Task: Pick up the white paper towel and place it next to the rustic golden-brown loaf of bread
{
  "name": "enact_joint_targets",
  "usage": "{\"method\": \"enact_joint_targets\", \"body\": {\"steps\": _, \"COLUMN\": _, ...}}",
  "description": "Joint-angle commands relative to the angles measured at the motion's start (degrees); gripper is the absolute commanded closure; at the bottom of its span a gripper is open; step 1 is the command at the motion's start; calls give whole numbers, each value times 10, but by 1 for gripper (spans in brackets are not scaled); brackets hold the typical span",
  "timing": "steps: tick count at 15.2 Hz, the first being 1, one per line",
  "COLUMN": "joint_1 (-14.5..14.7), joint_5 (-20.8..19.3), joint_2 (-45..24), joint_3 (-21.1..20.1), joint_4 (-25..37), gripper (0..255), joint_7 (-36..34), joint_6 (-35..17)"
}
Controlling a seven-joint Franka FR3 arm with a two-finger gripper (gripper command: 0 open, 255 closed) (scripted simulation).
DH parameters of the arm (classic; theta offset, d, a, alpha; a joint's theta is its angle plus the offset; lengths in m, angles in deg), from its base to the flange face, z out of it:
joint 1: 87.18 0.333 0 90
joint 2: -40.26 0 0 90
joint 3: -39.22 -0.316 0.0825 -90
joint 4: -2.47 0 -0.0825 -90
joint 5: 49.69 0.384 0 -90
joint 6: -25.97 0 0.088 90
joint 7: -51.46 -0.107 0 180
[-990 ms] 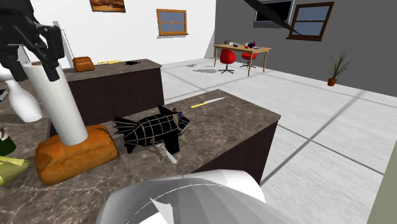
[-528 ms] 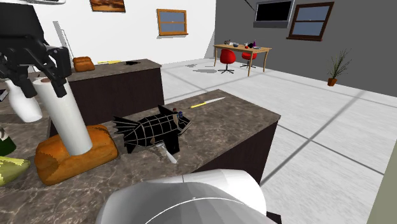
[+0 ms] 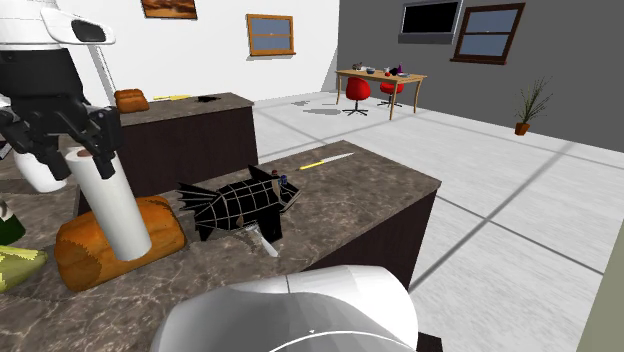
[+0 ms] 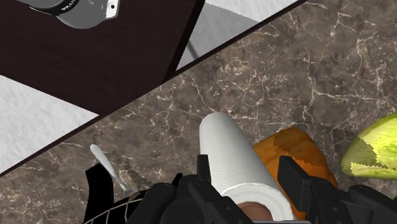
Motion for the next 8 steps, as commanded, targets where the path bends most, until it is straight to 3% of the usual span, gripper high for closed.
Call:
{"method": "enact_joint_targets", "body": {"steps": 1, "joint_1": 2, "joint_5": 4, "joint_2": 3, "joint_3": -4, "joint_4": -17, "gripper": 255, "joint_7": 3, "joint_6": -14}}
{"method": "enact_joint_targets", "body": {"steps": 8, "joint_1": 8, "joint_5": 19, "joint_2": 11, "joint_3": -20, "joint_4": -73, "gripper": 255, "joint_7": 9, "joint_6": -63}}
